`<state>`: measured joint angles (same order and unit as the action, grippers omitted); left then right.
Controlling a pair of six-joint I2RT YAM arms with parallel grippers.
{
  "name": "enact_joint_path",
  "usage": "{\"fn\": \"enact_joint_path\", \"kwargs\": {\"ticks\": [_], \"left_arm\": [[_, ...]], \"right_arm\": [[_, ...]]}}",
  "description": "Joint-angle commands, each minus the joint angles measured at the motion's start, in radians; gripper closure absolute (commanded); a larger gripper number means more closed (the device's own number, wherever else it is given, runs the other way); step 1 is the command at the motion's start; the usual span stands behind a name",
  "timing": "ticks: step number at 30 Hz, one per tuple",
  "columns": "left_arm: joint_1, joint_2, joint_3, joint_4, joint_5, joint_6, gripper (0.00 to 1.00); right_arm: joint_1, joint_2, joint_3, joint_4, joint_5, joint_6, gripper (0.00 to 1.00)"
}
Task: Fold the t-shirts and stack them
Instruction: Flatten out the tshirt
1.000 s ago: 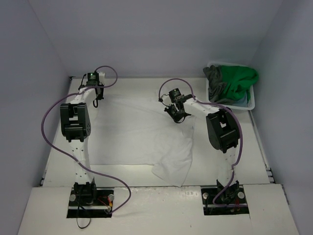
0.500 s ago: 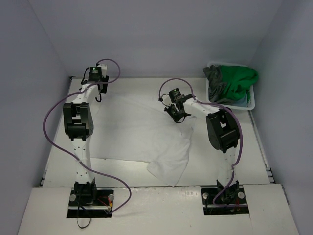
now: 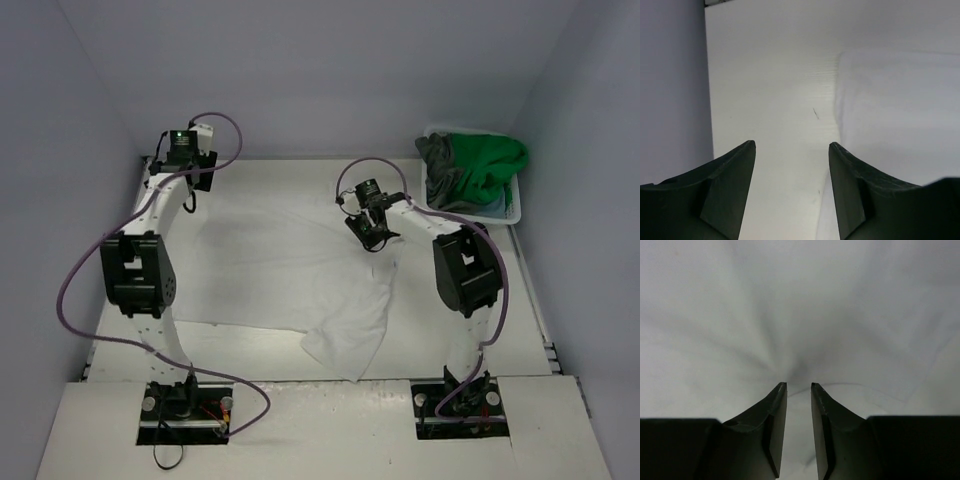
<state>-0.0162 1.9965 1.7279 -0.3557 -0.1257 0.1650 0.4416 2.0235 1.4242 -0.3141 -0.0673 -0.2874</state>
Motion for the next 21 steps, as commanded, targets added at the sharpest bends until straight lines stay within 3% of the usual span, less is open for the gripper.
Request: {"fn": "enact_joint_path", "kwargs": {"ticks": [1, 6, 12, 15, 21], "left_arm": [[-0.016, -0.256, -0.04, -0.054, 0.102, 0.019, 0.45], [-0.025, -0.402, -0.226, -0.19, 0.234, 0.048, 0.45], [-0.03, -0.548, -0.471, -0.201, 0.308, 0.091, 0.45], [-0.03, -0.55, -0.519, -0.186, 0.295, 0.102, 0.45], [-0.03, -0.536, -0.564, -0.16, 0.287, 0.097, 0.45]], "right_arm": [[-0.021, -0.181, 0.01, -0.034, -0.003, -0.004, 0.76], [0.017, -0.261, -0.025, -0.085, -0.023, -0.035, 0.69], [0.052, -0.218, -0.11, -0.091, -0.017, -0.058, 0.94], [0.046, -0.142, -0.093, -0.089, -0.017, -0.085, 0.99], [0.016, 0.009, 0.018, -0.077, -0.039, -0.101, 1.0]]}}
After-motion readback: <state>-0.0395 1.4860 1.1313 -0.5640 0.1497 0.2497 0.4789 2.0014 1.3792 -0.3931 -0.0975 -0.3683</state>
